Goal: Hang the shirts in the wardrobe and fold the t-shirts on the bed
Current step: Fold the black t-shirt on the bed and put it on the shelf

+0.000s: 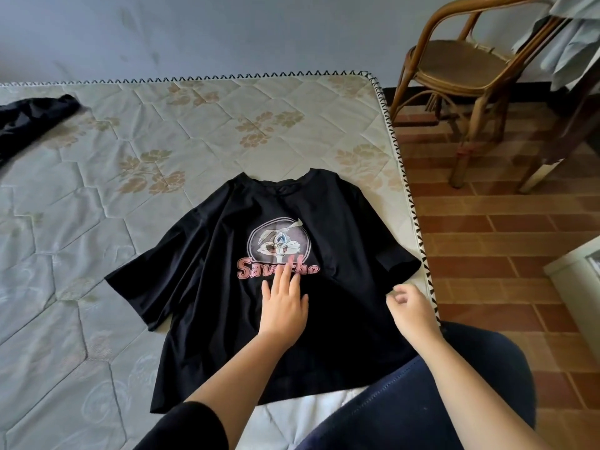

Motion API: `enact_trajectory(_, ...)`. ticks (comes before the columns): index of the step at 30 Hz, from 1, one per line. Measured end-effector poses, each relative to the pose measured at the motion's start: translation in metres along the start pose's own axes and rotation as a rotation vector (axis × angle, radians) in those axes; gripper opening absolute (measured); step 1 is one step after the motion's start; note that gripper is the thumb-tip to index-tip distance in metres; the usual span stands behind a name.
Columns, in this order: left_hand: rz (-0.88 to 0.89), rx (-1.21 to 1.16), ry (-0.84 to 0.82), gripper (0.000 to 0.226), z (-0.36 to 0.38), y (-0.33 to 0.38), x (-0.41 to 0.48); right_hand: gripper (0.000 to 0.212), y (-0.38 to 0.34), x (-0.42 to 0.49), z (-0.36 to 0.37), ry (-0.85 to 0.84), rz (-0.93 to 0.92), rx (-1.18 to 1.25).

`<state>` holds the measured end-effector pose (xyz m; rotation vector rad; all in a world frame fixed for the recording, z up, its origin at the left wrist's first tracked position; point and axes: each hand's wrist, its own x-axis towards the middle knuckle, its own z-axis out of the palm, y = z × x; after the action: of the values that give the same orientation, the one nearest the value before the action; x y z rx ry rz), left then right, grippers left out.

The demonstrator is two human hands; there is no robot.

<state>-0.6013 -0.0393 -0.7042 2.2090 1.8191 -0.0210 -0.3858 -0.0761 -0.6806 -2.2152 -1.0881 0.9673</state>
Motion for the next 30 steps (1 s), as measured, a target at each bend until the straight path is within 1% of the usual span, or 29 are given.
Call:
enact_trajectory(2,0.036,-0.007,0.001,0.053,-0.003,0.013,0.018,0.026,-0.006,0.012,-0.002,-0.013,0.030,0.168)
enact_trajectory(4,0.052,-0.009,-0.017,0.053,-0.005,0.022,0.034,0.006,-0.011,0.030,0.000,-0.010,0.106,0.317)
enact_trajectory(5,0.053,-0.006,-0.027,0.054,-0.006,0.026,0.041,0.020,-0.014,0.039,0.003,0.010,0.143,0.374)
enact_trajectory(6,0.052,-0.006,-0.032,0.054,-0.006,0.030,0.047,0.027,-0.017,0.045,0.003,0.047,0.191,0.442)
enact_trajectory(8,0.042,-0.010,-0.057,0.055,-0.005,0.036,0.058,0.027,-0.023,0.057,0.007,0.085,0.345,0.650)
enact_trajectory(9,0.036,-0.010,-0.074,0.055,-0.005,0.039,0.062,0.032,-0.027,0.062,0.009,0.092,0.410,0.717)
enact_trajectory(10,0.029,-0.005,-0.094,0.055,-0.005,0.040,0.066,0.033,-0.030,0.067,0.011,0.087,0.439,0.738)
enact_trajectory(12,0.017,0.000,-0.117,0.055,-0.004,0.042,0.072,0.027,-0.036,0.077,0.010,0.095,0.394,0.632)
enact_trajectory(14,0.013,-0.001,-0.120,0.056,-0.003,0.044,0.079,0.025,-0.042,0.091,0.002,0.191,0.297,0.557)
enact_trajectory(18,-0.015,-0.056,-0.152,0.057,-0.002,0.050,0.094,0.025,-0.053,0.121,-0.035,0.358,0.176,0.667)
enact_trajectory(21,-0.064,-0.079,-0.180,0.059,-0.001,0.054,0.105,0.030,-0.055,0.148,-0.066,0.473,0.125,0.612)
enact_trajectory(23,-0.078,-0.065,-0.197,0.059,0.001,0.057,0.109,0.034,-0.055,0.167,-0.083,0.504,0.120,0.559)
enact_trajectory(26,-0.076,-0.017,-0.222,0.060,0.002,0.062,0.114,0.043,-0.055,0.184,-0.101,0.477,0.115,0.445)
enact_trajectory(28,-0.056,0.031,-0.214,0.061,0.003,0.065,0.119,0.049,-0.055,0.188,-0.104,0.375,0.104,0.392)
enact_trajectory(30,0.008,0.082,-0.194,0.062,0.003,0.071,0.125,0.058,-0.051,0.187,-0.101,0.220,0.084,0.376)
